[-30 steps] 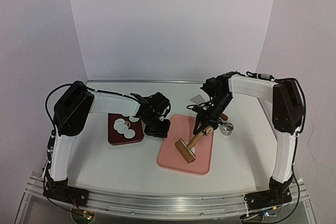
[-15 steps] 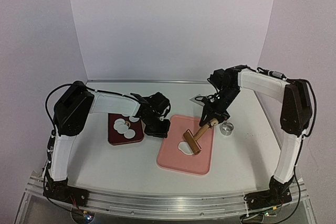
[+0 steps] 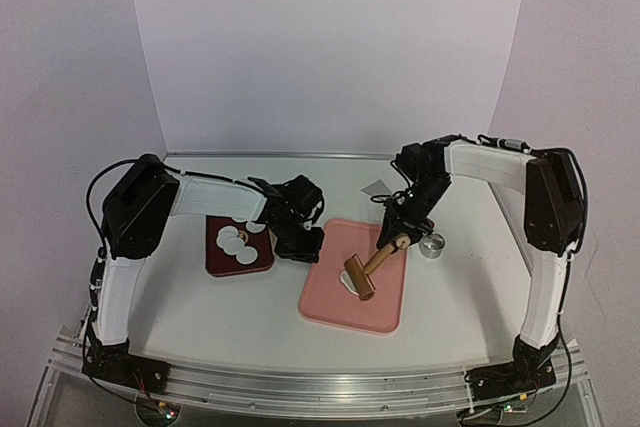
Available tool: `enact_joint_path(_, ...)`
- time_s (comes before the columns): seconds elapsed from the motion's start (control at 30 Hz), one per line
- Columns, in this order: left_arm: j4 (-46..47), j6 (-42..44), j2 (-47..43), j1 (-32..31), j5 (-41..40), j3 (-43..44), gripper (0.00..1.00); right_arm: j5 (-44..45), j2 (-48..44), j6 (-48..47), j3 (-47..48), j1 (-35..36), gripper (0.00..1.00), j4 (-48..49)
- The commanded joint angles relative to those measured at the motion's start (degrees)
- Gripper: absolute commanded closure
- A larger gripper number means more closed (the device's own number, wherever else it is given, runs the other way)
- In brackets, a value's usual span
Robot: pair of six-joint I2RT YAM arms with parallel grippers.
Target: Roll out the dumpling wrappers from the dough
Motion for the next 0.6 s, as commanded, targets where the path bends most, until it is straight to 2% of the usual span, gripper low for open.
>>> enact_joint_path(0.0,0.5,0.6,0.2,-0.3,1.6,1.7,1.00,9.1,5.5,3.0,-4.4,2.9,1.00,2.2)
enact_joint_path(0.2,0.1,0.3,0.4,-0.4,1.5,1.8,1.00,15.4,5.6,6.2,-5.2,4.7,1.00,3.1)
enact_joint_path(0.57,0.6,1.3,-0.2,-0.4,1.6,1.2,1.00,19.1,-2.9,7.5,-9.9,-0.5,1.00,2.5)
